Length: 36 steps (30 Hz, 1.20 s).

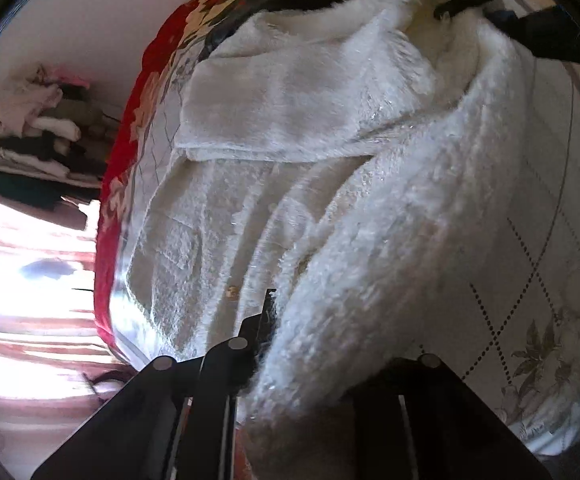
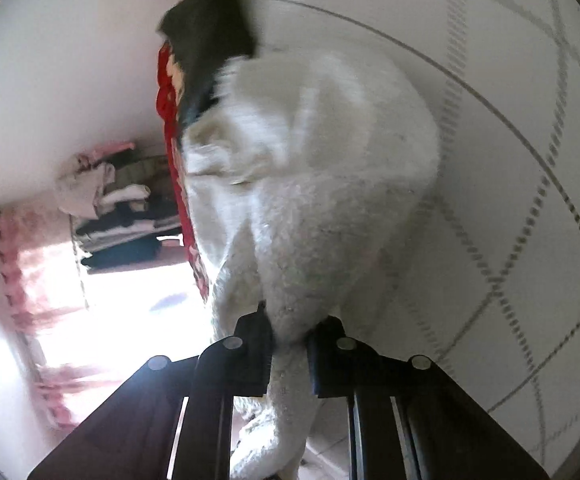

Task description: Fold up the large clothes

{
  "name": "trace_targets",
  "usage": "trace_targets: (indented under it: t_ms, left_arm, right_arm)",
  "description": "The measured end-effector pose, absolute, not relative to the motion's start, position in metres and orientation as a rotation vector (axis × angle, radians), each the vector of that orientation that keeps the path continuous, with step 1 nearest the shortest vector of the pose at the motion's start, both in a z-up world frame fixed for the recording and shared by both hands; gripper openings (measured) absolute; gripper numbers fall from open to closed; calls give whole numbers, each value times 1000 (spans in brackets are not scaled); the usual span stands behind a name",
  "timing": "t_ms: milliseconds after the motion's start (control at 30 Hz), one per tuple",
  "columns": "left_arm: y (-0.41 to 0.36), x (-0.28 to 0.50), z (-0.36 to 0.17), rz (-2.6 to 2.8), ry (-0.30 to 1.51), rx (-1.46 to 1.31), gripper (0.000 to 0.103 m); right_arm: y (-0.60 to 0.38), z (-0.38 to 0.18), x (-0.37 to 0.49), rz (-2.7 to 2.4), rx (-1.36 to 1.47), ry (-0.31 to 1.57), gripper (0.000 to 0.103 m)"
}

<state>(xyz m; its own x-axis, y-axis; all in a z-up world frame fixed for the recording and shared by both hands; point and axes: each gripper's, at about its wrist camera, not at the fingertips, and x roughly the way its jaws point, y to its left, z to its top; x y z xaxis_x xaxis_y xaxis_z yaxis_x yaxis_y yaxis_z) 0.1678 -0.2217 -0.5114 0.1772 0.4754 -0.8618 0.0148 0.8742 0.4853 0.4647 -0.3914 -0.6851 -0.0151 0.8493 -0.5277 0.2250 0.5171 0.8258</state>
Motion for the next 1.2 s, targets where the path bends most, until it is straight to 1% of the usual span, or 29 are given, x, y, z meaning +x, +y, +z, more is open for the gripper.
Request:
trace_targets:
  t_ms: [133,200,233,333,400,500,600,667,733,867,900,933,967,1000,1033,1067,1133,1200]
  left_arm:
    - [-172,175,-482,301,1377,283,15]
    - [-138,180,-469,296,1376,218,16]
    - [-122,183,-465,294,1379,185,17]
    - [-67,193,-457,292,1384,78,18]
    - [-28,202,-460,284,1387,10,18]
    - [33,216,-475,268,1396,-118,19]
    - [89,224,-494,289,1407,-264,21]
    - [127,228,-514,300,1418,-357,22]
    - [157,233,-534,301,1433,-451,30]
    - [203,226,-562,377,1438,-560,40]
    - [212,222,-566,395,1437,-587,49]
    - [217,220,-567,407,1435,-606,61]
    - [223,214,-568,422,1430,-640,65]
    - [225,210,-567,425,1421,-663,67]
    - [225,206,-563,424,1407,-689,70]
    - [222,204,-559,421,1401,-699,72]
    - [213,202,-547,414,1386,-689,83]
    - [204,204,-535,407,1371,-674,87]
  right_arm:
    - [-340,-614,475,652,801,1520,14]
    - [-294,-589,478,649,740,1510,13]
    - [-293,-577,482,648,715,1510,13]
    - [-227,-549,497,618,586,1524,13]
    - [-183,-543,506,597,532,1537,13]
    - [-131,-546,518,573,460,1548,13]
    - [-64,-560,532,545,374,1571,12]
    - [-41,-572,534,523,328,1589,12]
    - [-14,-591,537,492,267,1618,12]
    - [18,-618,537,448,167,1670,13]
    - [26,-626,538,451,150,1685,14]
    - [31,-631,539,455,134,1704,19]
    - [33,-635,541,462,133,1722,23]
    - [31,-635,542,494,159,1748,29]
    - [26,-630,544,542,213,1758,48]
    - [24,-625,549,587,276,1756,61]
    - [-7,-600,547,665,388,1709,66]
    - [-57,-576,542,642,419,1634,71]
